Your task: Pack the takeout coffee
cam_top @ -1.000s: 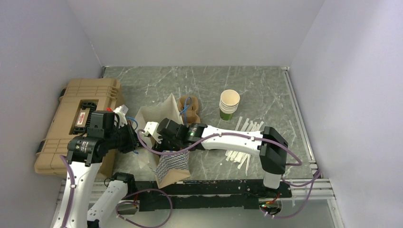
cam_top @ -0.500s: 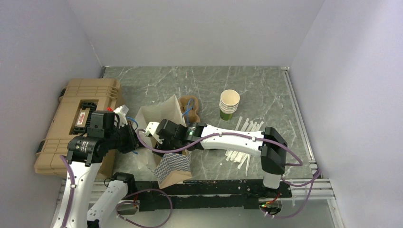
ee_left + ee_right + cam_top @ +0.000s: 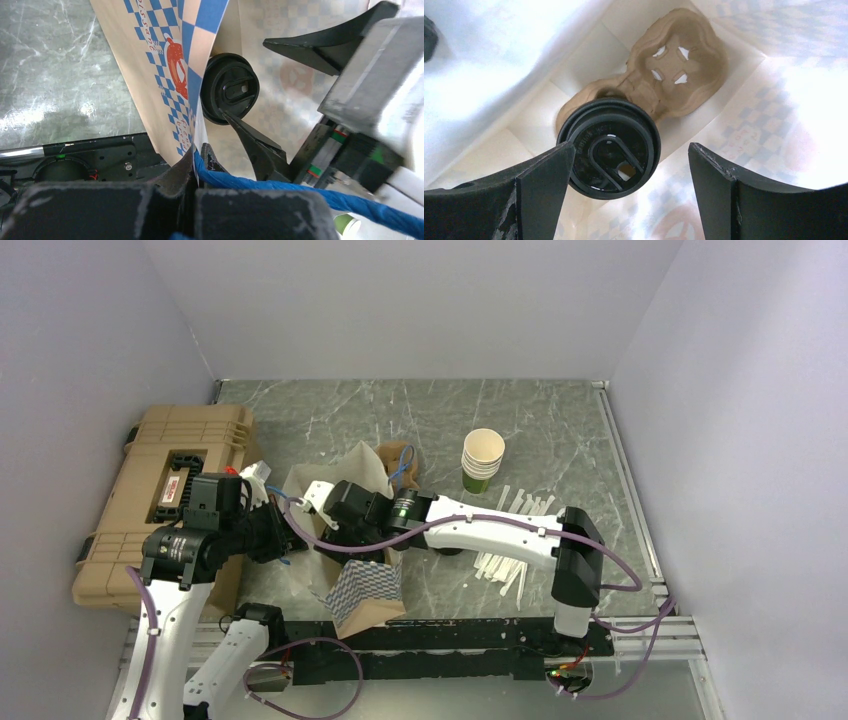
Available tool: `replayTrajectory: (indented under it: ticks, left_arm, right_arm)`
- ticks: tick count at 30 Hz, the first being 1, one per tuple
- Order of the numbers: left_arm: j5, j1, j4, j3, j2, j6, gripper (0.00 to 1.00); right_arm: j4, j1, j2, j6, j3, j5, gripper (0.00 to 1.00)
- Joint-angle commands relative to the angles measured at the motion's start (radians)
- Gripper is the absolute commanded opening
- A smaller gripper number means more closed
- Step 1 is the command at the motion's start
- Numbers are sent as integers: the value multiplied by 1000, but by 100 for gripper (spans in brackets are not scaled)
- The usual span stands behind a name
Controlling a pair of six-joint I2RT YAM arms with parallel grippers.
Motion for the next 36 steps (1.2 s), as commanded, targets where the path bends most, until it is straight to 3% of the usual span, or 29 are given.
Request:
replayTrajectory:
  ticks: [1, 14, 20, 27, 36]
  left_arm:
    - [10, -3, -6, 12, 8, 25, 2]
    - [24, -3, 22, 39, 21, 64, 0]
    - [36, -3, 57, 35, 12, 88, 0]
    - [18, -3, 148, 57, -16, 141, 0]
    - [-27, -3, 294, 32, -80, 192, 0]
  right_arm:
    - [-26, -2, -59, 0, 72, 60, 88]
    - [-26, -5, -150, -7, 138, 149, 89]
    - [0, -5, -201, 4, 127, 155, 84]
    - [102, -5, -344, 0, 41, 118, 73]
    - [405, -3, -676, -28, -195, 7, 75]
